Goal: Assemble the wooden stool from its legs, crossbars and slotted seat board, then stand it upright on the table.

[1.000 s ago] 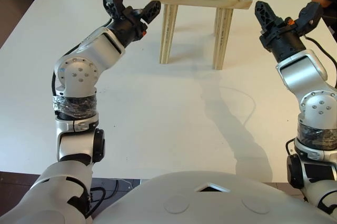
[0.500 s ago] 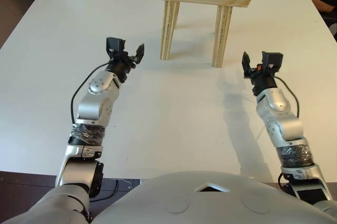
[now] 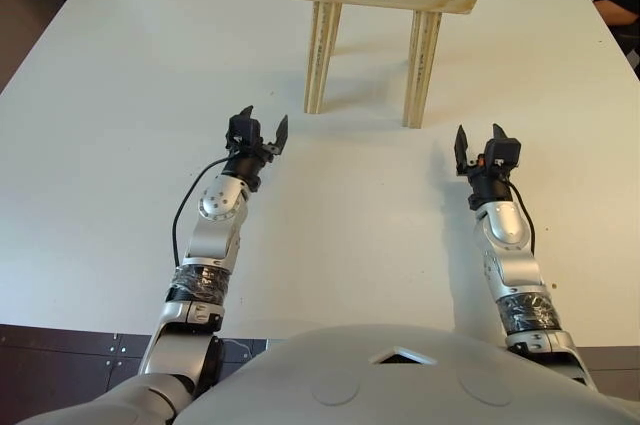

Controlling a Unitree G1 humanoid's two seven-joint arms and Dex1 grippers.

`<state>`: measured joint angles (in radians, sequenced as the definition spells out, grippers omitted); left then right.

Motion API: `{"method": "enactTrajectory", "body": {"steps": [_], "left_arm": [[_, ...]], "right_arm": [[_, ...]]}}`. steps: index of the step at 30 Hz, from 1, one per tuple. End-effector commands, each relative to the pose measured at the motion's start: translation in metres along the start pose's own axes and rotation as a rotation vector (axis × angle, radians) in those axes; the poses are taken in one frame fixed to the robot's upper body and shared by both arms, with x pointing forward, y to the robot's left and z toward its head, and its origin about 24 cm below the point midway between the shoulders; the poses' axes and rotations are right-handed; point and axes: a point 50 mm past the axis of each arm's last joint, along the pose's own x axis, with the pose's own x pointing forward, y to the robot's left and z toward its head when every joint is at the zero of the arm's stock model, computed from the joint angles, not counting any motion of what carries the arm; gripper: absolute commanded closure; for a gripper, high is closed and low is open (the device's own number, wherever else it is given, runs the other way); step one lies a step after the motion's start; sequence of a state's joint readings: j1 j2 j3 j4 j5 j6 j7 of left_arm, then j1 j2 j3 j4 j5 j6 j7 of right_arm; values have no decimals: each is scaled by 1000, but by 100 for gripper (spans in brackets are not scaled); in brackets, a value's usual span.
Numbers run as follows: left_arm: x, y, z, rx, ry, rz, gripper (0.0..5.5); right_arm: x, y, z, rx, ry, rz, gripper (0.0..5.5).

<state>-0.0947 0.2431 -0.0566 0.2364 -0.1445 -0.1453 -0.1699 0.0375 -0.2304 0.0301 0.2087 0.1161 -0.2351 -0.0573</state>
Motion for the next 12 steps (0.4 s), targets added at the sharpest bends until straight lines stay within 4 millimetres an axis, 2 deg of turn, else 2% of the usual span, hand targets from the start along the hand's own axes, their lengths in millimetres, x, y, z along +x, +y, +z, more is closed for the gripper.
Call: {"method": "enactTrajectory", "body": {"steps": [1,7,12], "left_arm": [[2,2,-3,28,3,34,184],[6,-1,-4,38,2,69,184],[8,-9,-3,-23,8,67,184]], "right_arm": [[11,-3,3,-5,-8,-6,235],[25,0,11,15,-12,-40,235],[46,24,33,50,-35,-40,235]]}}
